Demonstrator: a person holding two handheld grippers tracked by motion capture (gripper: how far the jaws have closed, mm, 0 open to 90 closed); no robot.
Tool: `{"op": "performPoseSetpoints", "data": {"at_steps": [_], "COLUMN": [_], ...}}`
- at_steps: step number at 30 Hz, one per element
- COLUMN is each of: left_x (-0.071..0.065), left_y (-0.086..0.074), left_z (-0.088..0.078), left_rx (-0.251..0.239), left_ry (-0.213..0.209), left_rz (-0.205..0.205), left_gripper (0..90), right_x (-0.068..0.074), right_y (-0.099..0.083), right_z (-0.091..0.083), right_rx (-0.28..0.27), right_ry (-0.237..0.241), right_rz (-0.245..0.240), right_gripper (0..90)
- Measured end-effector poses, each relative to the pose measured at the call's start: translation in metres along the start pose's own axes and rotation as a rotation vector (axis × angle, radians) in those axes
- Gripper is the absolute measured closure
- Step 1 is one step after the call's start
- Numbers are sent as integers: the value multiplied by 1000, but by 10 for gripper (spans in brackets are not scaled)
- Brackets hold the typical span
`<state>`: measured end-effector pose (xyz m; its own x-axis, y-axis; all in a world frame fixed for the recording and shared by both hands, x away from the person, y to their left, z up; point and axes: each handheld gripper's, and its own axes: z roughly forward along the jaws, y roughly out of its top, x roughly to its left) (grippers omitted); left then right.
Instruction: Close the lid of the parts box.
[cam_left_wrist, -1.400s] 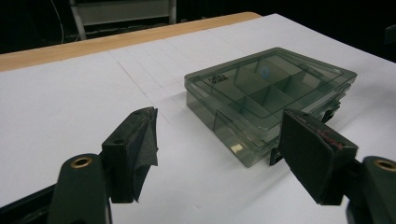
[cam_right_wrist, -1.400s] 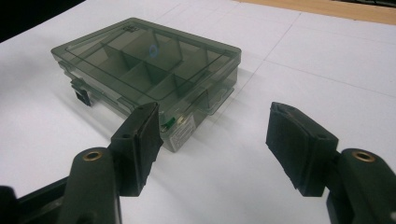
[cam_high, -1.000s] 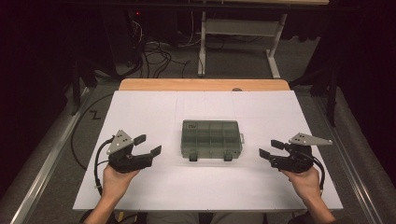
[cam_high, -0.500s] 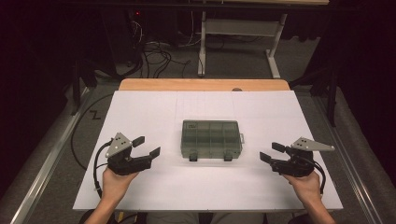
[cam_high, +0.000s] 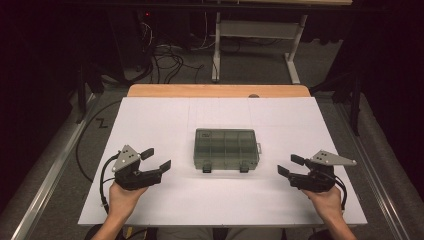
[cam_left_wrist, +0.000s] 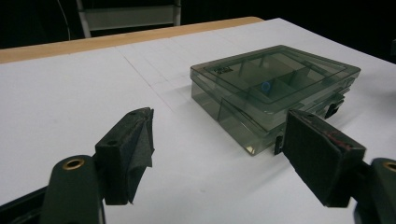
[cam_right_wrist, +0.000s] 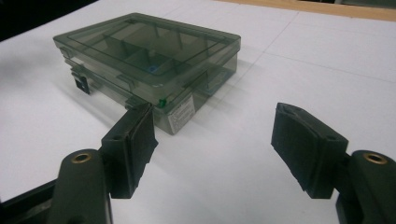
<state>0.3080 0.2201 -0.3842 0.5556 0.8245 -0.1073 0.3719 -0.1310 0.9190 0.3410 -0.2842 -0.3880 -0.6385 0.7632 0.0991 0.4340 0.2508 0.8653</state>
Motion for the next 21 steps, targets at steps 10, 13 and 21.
{"op": "performPoseSetpoints", "data": {"at_steps": [10,13,21], "left_x": [2,2,3], "left_y": [-5,-6,-10], "left_z": [-2,-2,-3], "left_rx": [-26,-28,-31], "left_ry": [18,17,18], "left_rz": [-20,-24,-38], "left_gripper": [251,250,249], "right_x": [0,0,-3], "right_y": [-5,-7,-10], "right_z": [-2,-2,-3], "right_rx": [-18,-18,-28], "right_ry": [-14,-17,-16], "right_rz": [-7,-13,4], "right_gripper": [314,314,312]}}
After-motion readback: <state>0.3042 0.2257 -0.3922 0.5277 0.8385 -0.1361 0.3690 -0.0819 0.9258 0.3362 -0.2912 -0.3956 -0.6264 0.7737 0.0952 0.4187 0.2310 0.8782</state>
